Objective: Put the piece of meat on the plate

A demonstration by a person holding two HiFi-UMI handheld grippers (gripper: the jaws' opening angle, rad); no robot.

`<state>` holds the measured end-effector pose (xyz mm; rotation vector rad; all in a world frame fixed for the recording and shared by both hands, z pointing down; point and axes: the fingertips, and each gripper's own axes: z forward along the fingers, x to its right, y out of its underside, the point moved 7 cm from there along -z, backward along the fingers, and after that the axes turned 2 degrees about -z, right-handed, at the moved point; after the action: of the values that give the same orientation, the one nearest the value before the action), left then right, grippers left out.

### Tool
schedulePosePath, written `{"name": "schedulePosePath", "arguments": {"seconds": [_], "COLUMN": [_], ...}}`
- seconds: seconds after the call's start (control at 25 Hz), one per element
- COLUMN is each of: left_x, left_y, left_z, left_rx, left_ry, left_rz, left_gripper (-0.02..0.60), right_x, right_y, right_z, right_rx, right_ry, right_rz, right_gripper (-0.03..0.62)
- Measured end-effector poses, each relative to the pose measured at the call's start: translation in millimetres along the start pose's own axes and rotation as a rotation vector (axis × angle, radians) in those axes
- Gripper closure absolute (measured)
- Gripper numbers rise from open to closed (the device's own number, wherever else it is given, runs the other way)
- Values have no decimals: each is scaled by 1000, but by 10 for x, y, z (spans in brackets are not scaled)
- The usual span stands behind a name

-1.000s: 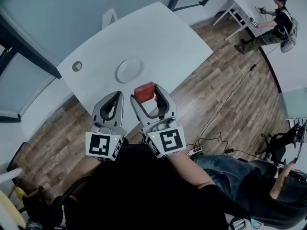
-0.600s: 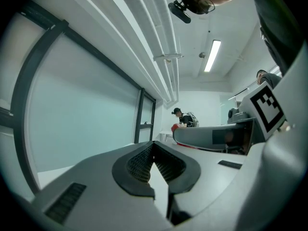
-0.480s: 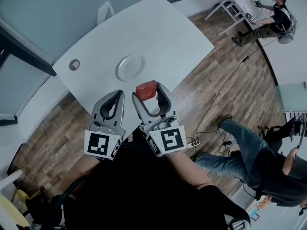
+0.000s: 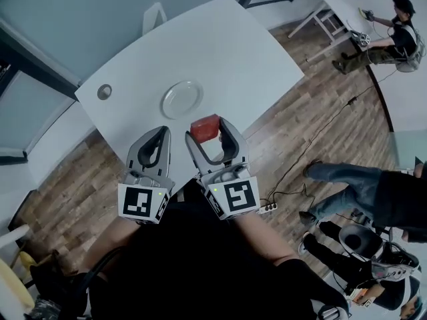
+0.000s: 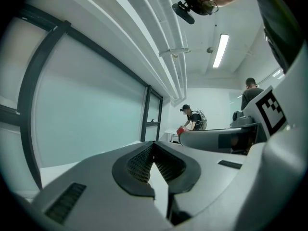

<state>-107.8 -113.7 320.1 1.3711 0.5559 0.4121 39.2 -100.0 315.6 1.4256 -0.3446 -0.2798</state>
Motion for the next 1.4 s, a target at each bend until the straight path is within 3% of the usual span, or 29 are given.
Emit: {"name": "schedulePosePath", "arguments": {"seconds": [0.48,1.4], "left_x": [-57,-272], "left_y": [96,426], "left_z": [47,548], "left_rx": [-28,-127], "left_ry": [-31,-28], "left_rz": [4,-26], "left_gripper": [578,578], "right_x": [-2,272], "right_y": [98,479], "right_z": [107,667], "right_rx": [-28,-151], "right_ry": [-36,-19], "right_rz": [4,30], "right_gripper": [290,292]}}
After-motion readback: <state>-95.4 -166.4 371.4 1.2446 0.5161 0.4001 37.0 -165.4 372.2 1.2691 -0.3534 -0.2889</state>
